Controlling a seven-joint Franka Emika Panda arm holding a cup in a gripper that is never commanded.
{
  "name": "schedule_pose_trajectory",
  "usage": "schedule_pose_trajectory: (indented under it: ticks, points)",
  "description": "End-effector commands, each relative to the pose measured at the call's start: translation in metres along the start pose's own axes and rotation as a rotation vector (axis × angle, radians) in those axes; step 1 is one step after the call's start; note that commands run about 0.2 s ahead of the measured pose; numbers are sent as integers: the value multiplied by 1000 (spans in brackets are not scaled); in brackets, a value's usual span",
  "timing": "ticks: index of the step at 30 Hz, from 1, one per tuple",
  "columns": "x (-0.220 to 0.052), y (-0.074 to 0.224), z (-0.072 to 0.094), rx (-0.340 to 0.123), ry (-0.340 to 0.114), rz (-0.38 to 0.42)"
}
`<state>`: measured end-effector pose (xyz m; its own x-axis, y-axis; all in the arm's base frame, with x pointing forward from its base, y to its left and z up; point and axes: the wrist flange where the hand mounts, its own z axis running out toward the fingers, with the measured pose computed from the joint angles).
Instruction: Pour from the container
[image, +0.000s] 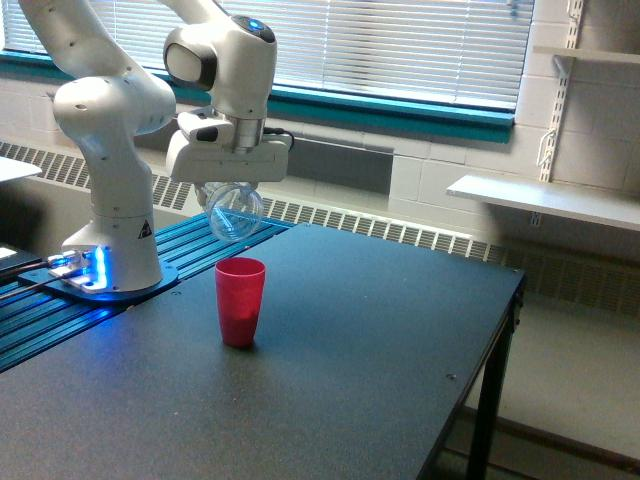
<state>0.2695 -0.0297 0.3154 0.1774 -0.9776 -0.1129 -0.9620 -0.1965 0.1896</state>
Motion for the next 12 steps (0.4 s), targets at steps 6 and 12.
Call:
schedule_pose_trajectory:
  ticks: [6, 12]
  points:
    - [-2, 1, 14, -8, 22, 5]
    - [0, -2, 12, 19, 34, -3]
